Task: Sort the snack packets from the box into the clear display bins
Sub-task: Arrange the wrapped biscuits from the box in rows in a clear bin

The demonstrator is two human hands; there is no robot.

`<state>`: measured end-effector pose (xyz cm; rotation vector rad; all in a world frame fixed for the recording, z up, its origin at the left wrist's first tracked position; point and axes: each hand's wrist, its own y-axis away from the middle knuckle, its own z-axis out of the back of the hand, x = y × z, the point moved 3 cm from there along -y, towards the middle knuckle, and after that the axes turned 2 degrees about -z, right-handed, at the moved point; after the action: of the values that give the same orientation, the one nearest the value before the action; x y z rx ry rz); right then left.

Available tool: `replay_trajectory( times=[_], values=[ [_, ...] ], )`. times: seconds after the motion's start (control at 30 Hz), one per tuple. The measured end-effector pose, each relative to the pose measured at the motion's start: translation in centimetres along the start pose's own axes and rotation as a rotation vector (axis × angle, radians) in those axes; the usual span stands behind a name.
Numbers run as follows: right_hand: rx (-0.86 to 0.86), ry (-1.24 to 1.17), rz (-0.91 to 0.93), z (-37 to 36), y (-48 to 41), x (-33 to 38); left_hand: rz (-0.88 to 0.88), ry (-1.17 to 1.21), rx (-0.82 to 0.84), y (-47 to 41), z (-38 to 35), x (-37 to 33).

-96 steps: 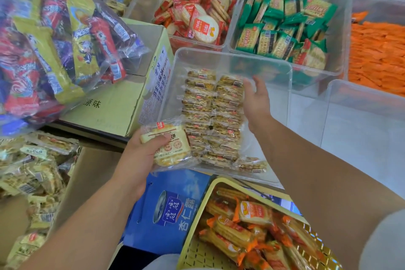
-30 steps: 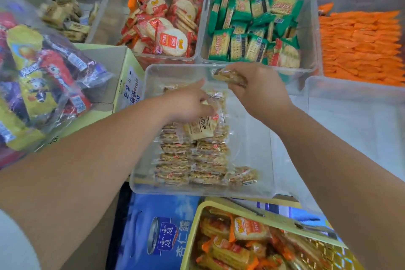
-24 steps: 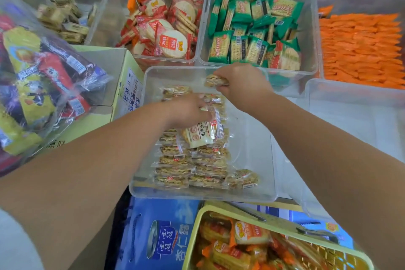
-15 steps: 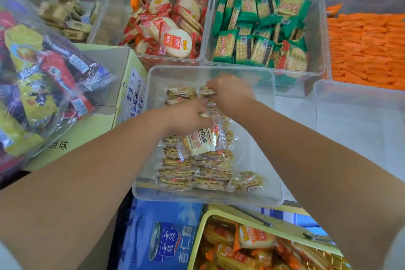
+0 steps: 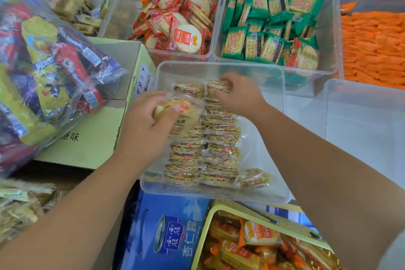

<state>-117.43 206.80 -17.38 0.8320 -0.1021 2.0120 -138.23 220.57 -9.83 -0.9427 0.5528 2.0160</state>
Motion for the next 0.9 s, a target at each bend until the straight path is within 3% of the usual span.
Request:
replay_trajectory(
  times=[0.07,0.13,0.23,0.33,0.47,0.9],
  values=[
    [-0.148,-0.289,-0.141,0.1,0.8,-1.3,0.057,0.067,-0.164,1.3,0.9,1.2],
    [-0.231,-0.439,-0.306,-0.4,1.2,-2.4,0.094,0.116,-0.202,2.3,0.7,1.7],
    [-0.141,-0.585,-0.511,-1.6,1.1,-2.9,0.097,0.073,-0.131,2.9,-0.6,1.8],
    [-0.012,-0.685,-0.581,-2.2,1.1,-2.7,0.184,0.067,-0.084,3.3,-1.7,2.6],
    [0.037,-0.612,-0.588,-2.6,0.2,-3.2,0.303,0.104,-0.077,3.6,-2.2,4.1],
    [-0.094,-0.345,-0.593,-3.2,-1.4,-3.7,0.295,0.140,-0.076,3.6,-2.6,4.5]
  ],
)
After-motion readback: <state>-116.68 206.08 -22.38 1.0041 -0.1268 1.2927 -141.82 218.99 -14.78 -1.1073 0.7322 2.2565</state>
